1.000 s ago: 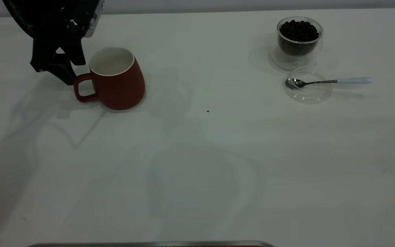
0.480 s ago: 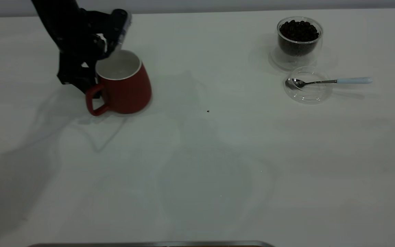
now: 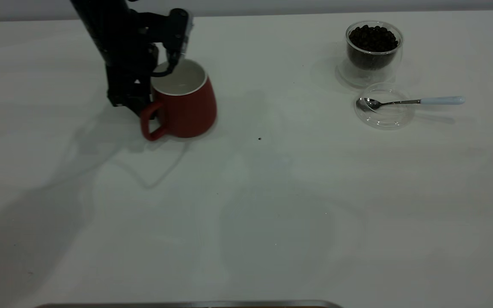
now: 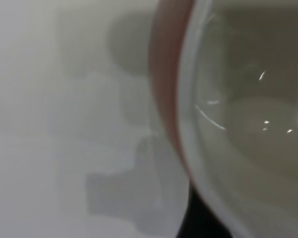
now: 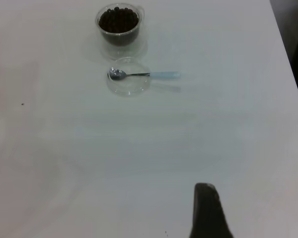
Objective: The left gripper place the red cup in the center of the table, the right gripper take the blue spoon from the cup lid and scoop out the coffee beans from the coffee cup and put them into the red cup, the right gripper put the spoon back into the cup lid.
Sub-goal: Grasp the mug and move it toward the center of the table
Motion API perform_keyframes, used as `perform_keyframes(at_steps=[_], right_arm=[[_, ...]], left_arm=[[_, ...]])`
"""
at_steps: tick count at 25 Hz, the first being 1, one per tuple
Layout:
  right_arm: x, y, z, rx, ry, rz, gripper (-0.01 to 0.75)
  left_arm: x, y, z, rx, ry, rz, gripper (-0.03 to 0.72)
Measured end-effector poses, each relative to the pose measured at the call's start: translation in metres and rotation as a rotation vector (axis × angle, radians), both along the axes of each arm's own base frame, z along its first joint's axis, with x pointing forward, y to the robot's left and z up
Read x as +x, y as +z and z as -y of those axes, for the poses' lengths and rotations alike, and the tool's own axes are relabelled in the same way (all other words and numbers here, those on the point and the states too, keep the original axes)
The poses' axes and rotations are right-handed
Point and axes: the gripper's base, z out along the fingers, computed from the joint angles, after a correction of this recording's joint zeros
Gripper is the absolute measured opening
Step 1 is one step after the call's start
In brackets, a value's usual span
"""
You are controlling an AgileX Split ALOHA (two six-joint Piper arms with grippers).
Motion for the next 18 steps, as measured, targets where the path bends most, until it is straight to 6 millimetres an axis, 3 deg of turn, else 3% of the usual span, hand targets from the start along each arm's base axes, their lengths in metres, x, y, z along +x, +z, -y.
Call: perform_keyframes(at_steps=[4,18], right_arm=[[0.0,0.0,0.0,0.0,0.0,0.0,0.525],[0.0,0.0,0.0,0.001,-0.001,0.0,0.525]], left_arm=[[-0.001,0.0,0.013,-0.013,-0.014,0.029,0.587],[-0.004,-0.005,0.027,-0.075,0.023,0.03,0.587]])
